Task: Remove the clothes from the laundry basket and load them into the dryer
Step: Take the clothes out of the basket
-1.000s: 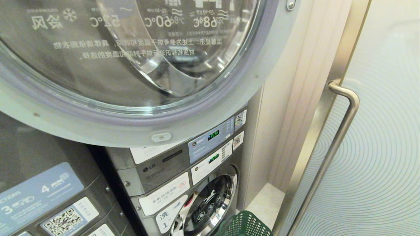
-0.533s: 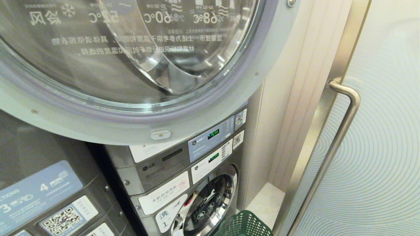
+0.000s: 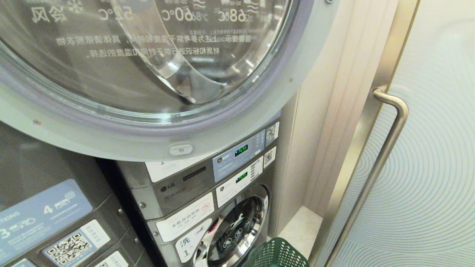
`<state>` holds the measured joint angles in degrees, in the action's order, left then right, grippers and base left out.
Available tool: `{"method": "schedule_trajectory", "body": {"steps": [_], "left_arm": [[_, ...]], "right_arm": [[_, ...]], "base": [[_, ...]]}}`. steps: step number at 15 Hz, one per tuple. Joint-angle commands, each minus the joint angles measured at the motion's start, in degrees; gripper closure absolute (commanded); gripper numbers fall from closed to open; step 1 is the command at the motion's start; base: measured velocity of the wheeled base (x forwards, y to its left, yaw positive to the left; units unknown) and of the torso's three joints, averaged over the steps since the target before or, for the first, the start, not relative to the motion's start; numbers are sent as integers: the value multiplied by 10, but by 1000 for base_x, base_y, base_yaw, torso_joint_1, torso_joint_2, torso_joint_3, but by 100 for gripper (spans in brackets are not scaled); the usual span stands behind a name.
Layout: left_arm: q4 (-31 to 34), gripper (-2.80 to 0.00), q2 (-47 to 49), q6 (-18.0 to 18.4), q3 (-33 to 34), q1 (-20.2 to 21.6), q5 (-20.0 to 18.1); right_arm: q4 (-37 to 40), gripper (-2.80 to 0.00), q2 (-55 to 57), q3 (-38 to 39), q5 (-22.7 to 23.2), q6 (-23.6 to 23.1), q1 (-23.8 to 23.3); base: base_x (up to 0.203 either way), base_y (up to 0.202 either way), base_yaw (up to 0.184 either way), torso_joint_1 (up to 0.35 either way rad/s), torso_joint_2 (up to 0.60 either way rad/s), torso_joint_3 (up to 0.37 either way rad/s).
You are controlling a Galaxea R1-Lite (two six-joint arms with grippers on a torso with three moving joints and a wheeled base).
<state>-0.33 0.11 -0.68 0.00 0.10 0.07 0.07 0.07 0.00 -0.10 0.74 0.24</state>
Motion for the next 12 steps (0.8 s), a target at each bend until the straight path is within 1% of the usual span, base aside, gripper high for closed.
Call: {"method": "schedule_trajectory", "body": {"steps": [1,12], "left_arm": [[0,0,0,0,1,0,0],[0,0,0,0,1,0,0]], "right_arm": [[0,0,0,0,0,0,0],[0,0,0,0,0,0,0]], "base": [[0,0,0,-66,136,64],[0,0,0,-54,112,60]]}}
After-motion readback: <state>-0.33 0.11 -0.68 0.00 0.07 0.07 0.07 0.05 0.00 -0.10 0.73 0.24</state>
